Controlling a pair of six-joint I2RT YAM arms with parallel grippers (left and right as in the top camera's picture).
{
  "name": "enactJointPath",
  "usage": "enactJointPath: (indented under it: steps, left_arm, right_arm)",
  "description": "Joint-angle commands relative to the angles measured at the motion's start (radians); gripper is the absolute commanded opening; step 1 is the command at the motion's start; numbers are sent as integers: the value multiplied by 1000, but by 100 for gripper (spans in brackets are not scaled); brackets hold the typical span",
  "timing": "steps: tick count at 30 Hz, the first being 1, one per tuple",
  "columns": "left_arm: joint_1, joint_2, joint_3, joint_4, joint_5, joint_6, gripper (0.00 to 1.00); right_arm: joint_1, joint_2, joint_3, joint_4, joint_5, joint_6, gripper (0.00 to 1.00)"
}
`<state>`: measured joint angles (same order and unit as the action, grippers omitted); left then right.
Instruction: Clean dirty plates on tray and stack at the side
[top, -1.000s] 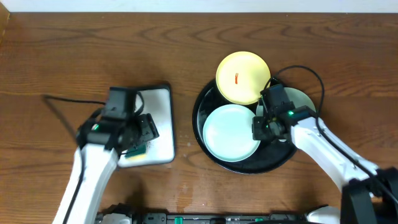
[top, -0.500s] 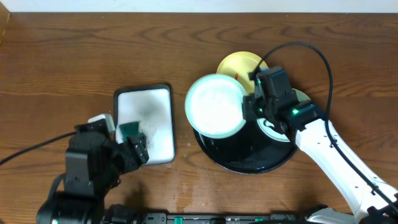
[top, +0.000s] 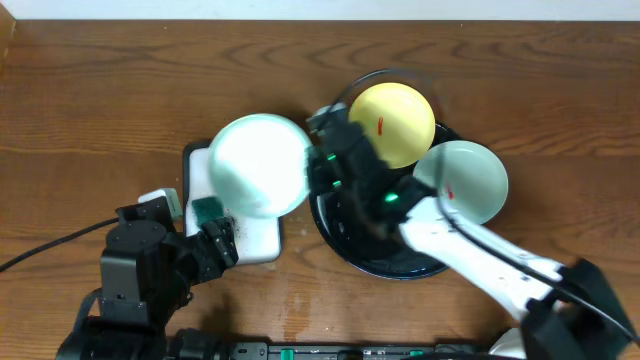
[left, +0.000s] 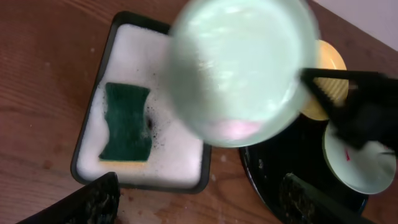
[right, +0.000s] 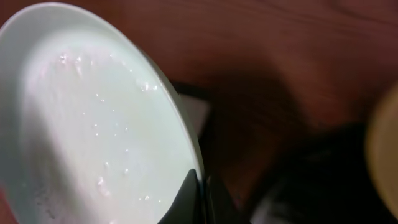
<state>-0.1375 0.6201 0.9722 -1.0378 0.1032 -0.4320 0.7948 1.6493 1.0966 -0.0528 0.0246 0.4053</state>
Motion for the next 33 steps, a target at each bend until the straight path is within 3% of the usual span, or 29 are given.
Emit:
enactJointPath:
  steps: [1,4,9,18,33]
  left_arm:
    - [5,-1,14,-2,5,13,83]
    - [5,-1,14,-2,5,13,83]
    - [5,-1,14,-2,5,13,83]
    - [5,-1,14,-2,5,13,83]
    - [5,-1,14,-2,5,13,83]
  right_arm:
    - [80,44,16,90,133,-150,1]
    - [129,55,16,155,286,-297,1]
    - [170,48,16,270,331,-536,1]
    - [235,47,16,407,447,-764,1]
    - [258,47,16,455,465,-819,1]
